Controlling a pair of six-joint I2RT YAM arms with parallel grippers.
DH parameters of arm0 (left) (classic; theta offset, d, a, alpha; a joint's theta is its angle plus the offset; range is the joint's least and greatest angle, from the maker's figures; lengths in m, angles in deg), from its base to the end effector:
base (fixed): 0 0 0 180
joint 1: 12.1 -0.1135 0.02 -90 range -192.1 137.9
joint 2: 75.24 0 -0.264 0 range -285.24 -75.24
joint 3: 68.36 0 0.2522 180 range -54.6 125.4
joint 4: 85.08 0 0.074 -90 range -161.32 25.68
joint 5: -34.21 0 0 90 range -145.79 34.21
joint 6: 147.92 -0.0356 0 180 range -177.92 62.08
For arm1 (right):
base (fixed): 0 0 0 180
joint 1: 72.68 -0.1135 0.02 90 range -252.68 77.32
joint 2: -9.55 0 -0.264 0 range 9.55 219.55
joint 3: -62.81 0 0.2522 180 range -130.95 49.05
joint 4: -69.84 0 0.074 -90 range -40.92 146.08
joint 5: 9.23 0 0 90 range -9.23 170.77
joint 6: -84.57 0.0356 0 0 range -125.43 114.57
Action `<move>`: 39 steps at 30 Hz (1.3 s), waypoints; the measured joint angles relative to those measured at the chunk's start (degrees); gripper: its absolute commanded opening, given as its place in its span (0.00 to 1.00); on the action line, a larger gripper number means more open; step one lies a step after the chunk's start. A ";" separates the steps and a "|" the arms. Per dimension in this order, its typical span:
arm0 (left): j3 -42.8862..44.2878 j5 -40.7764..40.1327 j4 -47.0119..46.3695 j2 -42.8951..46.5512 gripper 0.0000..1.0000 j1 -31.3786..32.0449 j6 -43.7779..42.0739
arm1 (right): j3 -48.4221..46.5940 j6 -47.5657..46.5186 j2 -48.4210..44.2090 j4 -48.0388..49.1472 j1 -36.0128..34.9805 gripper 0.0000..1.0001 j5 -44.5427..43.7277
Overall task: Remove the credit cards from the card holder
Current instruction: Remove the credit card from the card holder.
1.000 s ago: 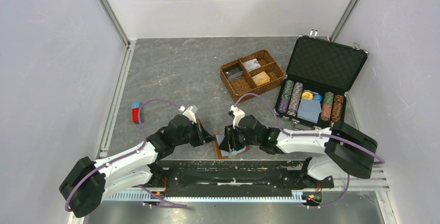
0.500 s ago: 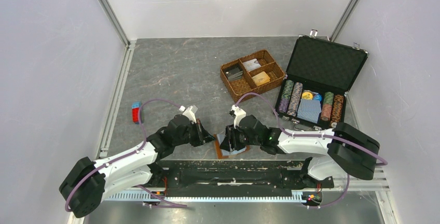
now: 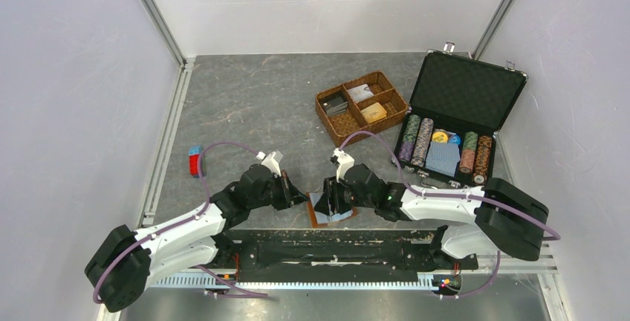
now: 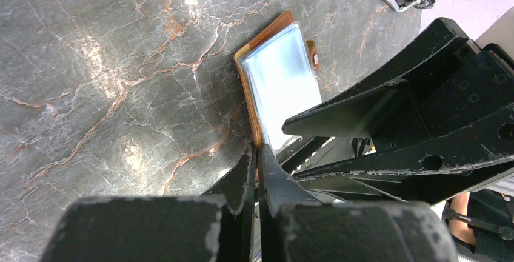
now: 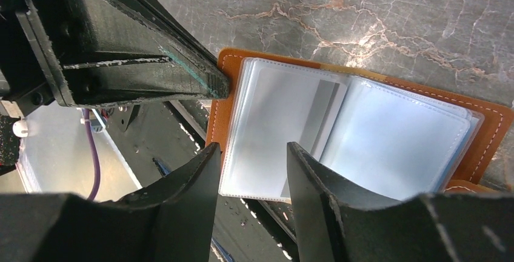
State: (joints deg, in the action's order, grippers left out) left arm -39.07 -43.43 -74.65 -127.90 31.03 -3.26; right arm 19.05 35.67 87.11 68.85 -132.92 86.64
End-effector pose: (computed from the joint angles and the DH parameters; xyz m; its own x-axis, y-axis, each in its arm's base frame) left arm 0.1274 -0.1298 0.1628 -0.8855 -0.2623 -0.3835 0.1302 0.6523 -0.7467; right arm 0.1272 0.2297 0.1686 -0.8085 -0.0966 -0.5805 -0.4960 0.6427 0.5838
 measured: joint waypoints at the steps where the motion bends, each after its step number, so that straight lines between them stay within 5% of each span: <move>1: 0.00 0.00 0.00 0.02 0.02 0.00 0.00 | 0.00 0.00 -0.17 0.00 0.00 0.48 -0.11; 9: 0.00 0.00 0.00 0.04 0.02 -0.02 0.00 | 0.00 0.28 -0.07 -0.04 0.00 0.55 -0.57; 23: 0.00 0.00 0.07 0.46 0.02 -0.02 0.00 | 0.00 0.24 1.33 -1.18 0.00 0.36 -1.16; 31: 0.00 0.00 0.13 0.55 0.02 -0.04 0.00 | -0.22 0.15 1.16 -2.80 0.00 0.53 -1.86; 39: 0.00 0.00 0.15 0.55 0.02 -0.04 0.00 | -1.07 0.04 1.09 -2.97 0.00 0.54 -1.42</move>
State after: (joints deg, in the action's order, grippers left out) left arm -39.07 -43.43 -74.50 -127.36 30.99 -3.26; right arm 17.98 35.71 88.20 65.88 -132.92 85.22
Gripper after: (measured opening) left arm 0.035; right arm 0.535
